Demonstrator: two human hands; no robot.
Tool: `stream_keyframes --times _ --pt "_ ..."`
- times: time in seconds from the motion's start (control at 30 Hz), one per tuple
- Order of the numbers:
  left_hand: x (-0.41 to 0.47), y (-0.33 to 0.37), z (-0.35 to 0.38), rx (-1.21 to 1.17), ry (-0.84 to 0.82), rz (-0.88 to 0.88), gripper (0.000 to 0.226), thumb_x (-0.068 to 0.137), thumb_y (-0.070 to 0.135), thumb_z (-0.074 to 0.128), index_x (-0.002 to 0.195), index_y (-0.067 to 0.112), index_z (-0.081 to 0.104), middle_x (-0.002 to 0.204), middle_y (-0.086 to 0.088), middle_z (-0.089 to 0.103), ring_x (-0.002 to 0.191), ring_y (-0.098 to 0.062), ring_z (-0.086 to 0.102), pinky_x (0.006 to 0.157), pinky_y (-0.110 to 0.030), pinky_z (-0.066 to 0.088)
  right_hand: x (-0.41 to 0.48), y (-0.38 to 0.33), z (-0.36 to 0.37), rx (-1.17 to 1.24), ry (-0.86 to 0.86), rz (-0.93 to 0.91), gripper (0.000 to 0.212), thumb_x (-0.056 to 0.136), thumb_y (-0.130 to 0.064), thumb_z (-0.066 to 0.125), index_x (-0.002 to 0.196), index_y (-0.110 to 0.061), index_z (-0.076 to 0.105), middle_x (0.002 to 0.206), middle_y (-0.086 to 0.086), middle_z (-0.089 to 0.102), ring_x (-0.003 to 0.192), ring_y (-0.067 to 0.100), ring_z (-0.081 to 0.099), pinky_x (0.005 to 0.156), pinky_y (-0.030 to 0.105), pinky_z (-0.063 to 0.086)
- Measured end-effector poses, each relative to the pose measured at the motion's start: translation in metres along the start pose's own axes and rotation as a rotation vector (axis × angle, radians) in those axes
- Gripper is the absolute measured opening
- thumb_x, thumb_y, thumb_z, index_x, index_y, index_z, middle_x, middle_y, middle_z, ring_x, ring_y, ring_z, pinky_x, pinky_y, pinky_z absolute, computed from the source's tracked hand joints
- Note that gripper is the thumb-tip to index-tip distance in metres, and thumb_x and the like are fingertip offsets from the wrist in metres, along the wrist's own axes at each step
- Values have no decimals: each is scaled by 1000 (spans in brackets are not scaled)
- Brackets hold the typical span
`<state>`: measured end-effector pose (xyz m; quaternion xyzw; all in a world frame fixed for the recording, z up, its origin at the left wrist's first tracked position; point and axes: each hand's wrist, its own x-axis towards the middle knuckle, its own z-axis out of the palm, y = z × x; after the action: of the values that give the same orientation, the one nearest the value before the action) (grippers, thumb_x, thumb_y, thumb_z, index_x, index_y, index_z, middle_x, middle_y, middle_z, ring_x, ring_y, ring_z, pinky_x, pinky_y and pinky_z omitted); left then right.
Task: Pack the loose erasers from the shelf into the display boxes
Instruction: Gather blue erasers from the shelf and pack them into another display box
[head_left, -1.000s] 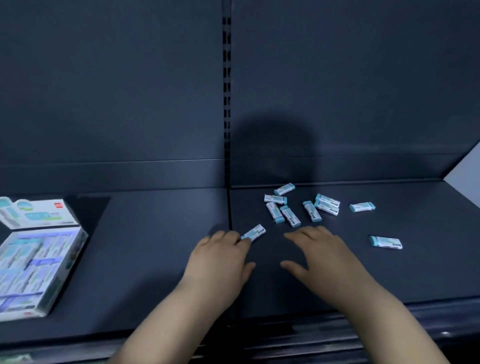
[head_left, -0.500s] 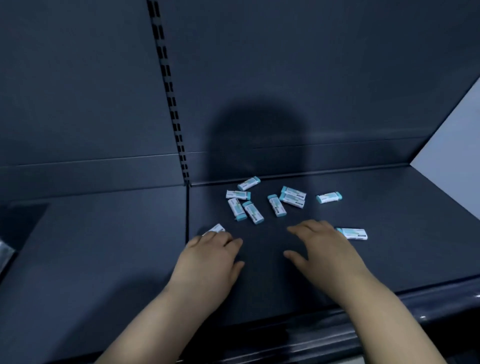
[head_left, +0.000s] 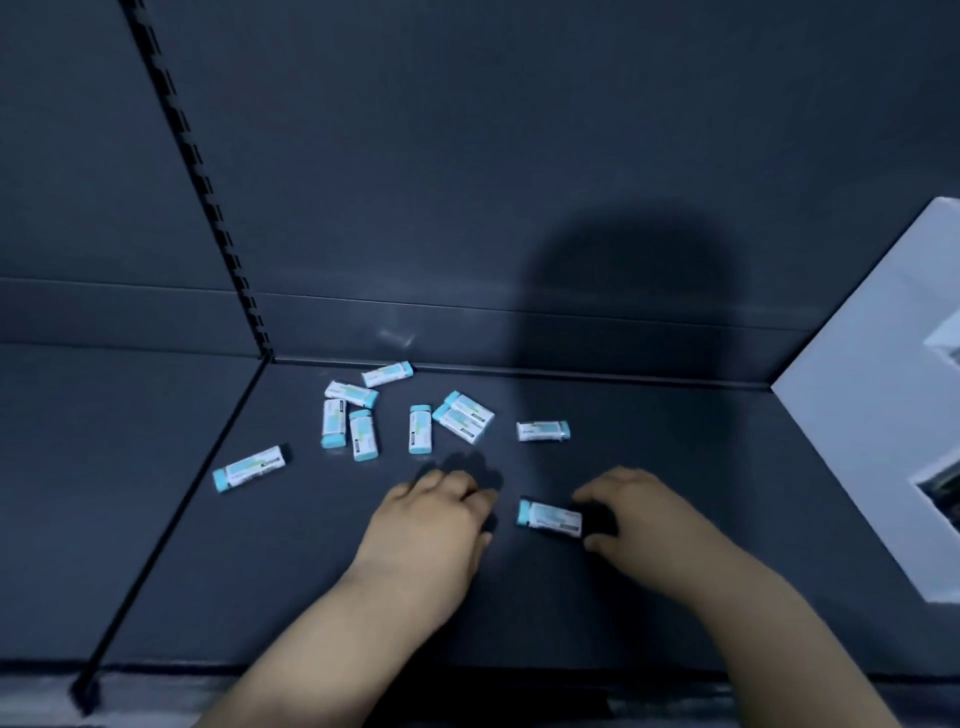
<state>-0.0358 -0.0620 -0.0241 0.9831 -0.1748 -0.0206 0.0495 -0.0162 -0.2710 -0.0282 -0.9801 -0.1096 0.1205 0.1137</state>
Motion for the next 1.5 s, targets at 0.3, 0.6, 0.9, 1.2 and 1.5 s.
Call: stream_keyframes --times 0.3,0.6,0.9,1.2,1.5 --pt "1 15 6 -5 -45 -79 50 97 43 35 144 32 24 141 7 33 131 -17 28 104 -29 24 8 -9 10 135 25 -174 12 81 -33 63 91 -26 61 96 -7 53 95 11 49 83 28 44" --pt "20 2 8 -45 -130 -23 63 92 44 47 146 34 17 147 12 24 134 -14 24 106 -29 23 30 -8 5 185 129 -178 24 86 -25 57 109 -27 58 108 -9 52 106 10 49 90 26 42" --pt "26 6 11 -160 -149 -137 40 92 19 41 131 22 44 124 -4 42 118 -24 41 96 -34 41 92 7 2 114 165 -25 32 89 -24 54 122 -22 55 125 -1 47 117 18 40 99 31 38" --pt "27 -10 12 -147 -156 -314 38 96 24 43 133 16 41 131 -8 38 118 -26 42 94 -32 41 72 -11 3 46 -2 -52 24 96 -24 38 109 -19 57 111 1 48 98 21 52 86 35 46" --pt "19 -21 11 -259 -194 -306 45 91 38 54 132 20 45 131 -5 41 119 -25 47 94 -27 41 51 -29 9 277 91 -15 6 92 -26 51 95 -22 52 99 0 58 91 16 55 81 27 45"
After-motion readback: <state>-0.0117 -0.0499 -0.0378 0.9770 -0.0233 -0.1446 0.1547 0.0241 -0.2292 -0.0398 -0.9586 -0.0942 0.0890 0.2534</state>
